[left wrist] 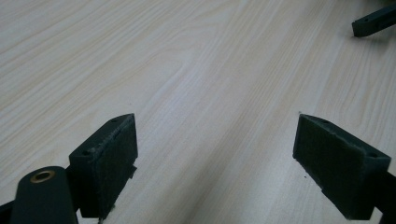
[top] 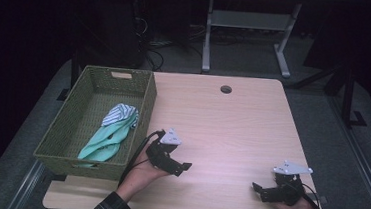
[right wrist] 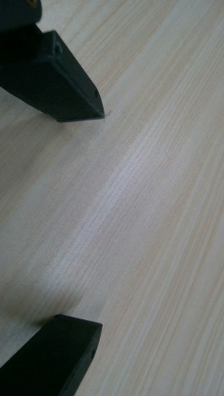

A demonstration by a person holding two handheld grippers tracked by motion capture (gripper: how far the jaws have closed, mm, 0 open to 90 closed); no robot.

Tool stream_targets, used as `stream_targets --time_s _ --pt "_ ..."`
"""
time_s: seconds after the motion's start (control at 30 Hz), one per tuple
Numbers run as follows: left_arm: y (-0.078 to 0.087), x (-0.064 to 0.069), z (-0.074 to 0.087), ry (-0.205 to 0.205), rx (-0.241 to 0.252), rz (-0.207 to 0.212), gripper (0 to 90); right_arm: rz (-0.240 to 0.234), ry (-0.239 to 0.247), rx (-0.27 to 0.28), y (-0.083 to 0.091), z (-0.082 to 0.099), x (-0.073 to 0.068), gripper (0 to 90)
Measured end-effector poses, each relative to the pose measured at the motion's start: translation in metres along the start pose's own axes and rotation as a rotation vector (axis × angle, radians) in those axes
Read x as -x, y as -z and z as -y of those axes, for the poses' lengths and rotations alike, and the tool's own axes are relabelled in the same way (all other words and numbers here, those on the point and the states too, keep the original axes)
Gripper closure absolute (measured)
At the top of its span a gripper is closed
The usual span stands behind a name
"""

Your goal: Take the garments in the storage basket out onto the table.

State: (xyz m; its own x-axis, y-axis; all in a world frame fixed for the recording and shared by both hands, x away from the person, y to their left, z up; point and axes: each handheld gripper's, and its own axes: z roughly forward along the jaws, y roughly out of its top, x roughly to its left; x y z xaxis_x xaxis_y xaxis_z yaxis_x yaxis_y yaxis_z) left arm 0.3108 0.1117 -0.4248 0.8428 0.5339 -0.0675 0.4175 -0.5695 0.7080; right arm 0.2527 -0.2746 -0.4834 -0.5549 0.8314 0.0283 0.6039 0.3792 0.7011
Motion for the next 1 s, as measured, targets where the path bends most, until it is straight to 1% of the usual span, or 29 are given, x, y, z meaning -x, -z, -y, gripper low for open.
stream_targets --time_s 0.07,0.23,0.3,0.37,0.5,0.63,0.9,0.93,1.0 --pt "0.001 0.0 -0.001 -0.005 -0.002 -0.001 13.1 0.0 0.0 0.0 0.0 0.0 0.0 0.3" --pt "0.002 -0.001 -0.004 0.002 -0.013 0.005 13.2 0.0 -0.001 0.0 0.0 0.0 0.0 0.3" --pt "0.003 -0.001 -0.005 0.002 -0.009 0.004 13.5 0.0 -0.001 0.0 0.0 0.0 0.0 0.3" --pt "0.003 -0.002 -0.005 -0.003 -0.019 0.006 13.6 0.0 -0.001 0.0 0.0 0.0 0.0 0.3" --pt "0.004 -0.001 -0.008 -0.012 -0.024 0.003 13.6 0.0 -0.001 0.0 0.0 0.0 0.0 0.3" --pt "0.007 -0.003 -0.01 -0.005 -0.01 0.0 13.6 0.0 -0.001 0.0 0.0 0.0 0.0 0.3" --pt "0.009 -0.004 -0.014 -0.01 -0.016 -0.003 13.5 0.0 -0.001 0.0 0.0 0.0 0.0 0.3" --pt "0.009 -0.004 -0.014 -0.008 -0.007 -0.004 13.5 0.0 -0.001 0.0 0.0 0.0 0.0 0.3" --pt "0.01 -0.004 -0.015 -0.004 -0.006 -0.004 13.5 0.0 -0.001 0.0 0.0 0.0 0.0 0.3"
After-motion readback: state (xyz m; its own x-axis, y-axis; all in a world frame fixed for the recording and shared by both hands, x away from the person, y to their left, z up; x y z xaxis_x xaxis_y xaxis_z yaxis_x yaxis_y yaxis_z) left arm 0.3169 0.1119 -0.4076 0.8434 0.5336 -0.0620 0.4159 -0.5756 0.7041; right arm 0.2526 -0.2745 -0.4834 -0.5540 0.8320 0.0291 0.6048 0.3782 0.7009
